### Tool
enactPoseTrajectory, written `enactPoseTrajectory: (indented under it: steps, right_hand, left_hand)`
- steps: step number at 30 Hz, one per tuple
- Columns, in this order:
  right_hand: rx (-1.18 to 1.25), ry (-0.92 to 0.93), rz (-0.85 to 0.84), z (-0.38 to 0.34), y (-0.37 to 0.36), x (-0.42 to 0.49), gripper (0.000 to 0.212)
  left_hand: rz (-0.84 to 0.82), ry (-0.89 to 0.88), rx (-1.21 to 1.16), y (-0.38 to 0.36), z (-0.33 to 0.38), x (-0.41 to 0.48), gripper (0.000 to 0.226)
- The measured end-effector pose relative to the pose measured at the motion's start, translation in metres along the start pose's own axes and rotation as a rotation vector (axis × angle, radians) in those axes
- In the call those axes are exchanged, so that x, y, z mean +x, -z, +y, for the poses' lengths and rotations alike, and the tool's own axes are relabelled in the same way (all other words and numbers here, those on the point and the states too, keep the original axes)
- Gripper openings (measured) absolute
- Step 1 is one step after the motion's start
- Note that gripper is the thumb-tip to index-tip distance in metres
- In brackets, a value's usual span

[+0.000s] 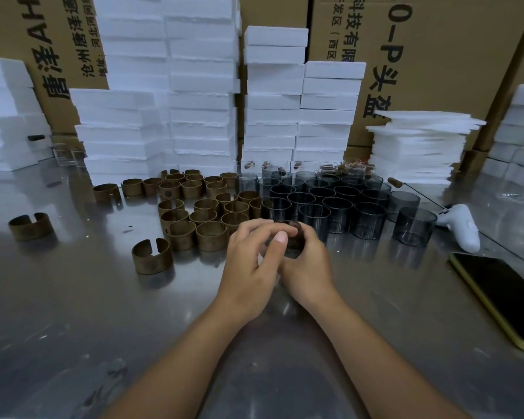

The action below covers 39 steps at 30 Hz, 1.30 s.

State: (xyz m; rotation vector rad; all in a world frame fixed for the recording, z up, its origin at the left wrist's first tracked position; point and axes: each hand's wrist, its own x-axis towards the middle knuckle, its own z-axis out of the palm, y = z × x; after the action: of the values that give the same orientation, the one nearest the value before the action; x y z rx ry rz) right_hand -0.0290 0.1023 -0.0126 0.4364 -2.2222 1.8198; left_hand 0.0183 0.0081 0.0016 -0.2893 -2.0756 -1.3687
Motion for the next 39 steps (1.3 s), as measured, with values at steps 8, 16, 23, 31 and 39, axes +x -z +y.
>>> enactPoseTrajectory:
  steps: [8,16,23,31,39]
  right_hand:
    - [0.067,-0.089,0.105,0.000,0.005,0.004,0.043]
    - [0.120,-0.070,0.071,-0.002,0.007,0.002,0.042]
    - [0.096,-0.017,-0.004,-0.001,0.001,0.001,0.048]
    - [0.106,0.051,-0.065,0.002,-0.001,0.000,0.050]
    - [0.039,-0.071,-0.182,0.001,-0.002,0.001,0.066]
  left_hand:
    - [0.008,0.087,0.049,-0.001,-0.009,0.003,0.023]
    - [-0.062,0.148,0.013,0.001,-0.015,0.004,0.028]
    - [-0.070,0.265,-0.172,-0.001,-0.015,0.006,0.049]
    - [-0.065,0.396,-0.304,0.002,-0.014,0.009,0.035]
    - [0.156,0.363,-0.367,0.004,-0.016,0.013,0.026]
